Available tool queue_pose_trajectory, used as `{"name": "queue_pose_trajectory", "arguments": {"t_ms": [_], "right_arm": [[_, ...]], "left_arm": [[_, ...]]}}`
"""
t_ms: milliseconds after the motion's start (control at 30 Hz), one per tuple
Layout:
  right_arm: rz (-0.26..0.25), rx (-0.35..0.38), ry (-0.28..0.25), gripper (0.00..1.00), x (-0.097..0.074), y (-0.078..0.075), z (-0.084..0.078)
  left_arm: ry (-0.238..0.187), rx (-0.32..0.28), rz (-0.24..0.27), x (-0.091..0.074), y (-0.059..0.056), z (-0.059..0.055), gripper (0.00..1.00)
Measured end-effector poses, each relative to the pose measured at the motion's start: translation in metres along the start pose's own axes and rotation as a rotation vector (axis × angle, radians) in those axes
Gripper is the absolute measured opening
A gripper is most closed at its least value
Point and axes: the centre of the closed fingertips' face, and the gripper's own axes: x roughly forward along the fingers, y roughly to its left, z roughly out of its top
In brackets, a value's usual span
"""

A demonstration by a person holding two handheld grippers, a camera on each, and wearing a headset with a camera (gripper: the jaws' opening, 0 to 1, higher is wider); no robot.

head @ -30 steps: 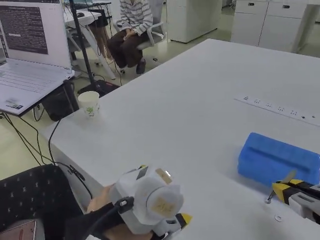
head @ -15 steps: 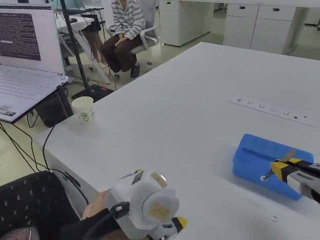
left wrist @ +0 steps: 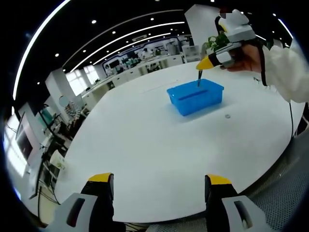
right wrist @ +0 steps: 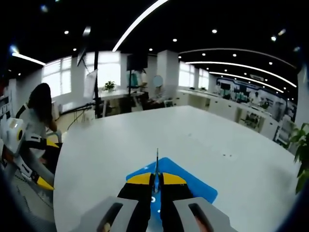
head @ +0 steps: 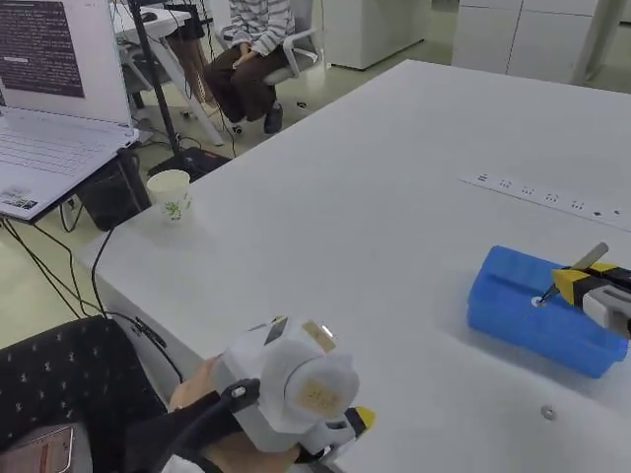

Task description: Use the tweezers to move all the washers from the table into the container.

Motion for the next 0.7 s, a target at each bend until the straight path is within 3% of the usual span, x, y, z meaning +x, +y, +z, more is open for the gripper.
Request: {"name": "queue_pose_trajectory", "arguments": {"t_ms": [133, 400, 700], "right_arm": [[-0.016, 0.014, 0.008, 0.01, 0.012, -0.015, -0.009], [-0.035, 0.028, 0.044, 0.02, 0.024, -0.030, -0.025], [-0.038, 0.044, 0.087, 0.02, 0.030, -0.032, -0.040]], "left_arm": [[0.001, 0.000, -0.002, 0.000, -0.001, 0.000, 0.78], [0.006, 0.003, -0.006, 0.001, -0.002, -0.001, 0.78], [0.006, -0.001, -0.002, -0.001, -0.002, -0.002, 0.78]]}}
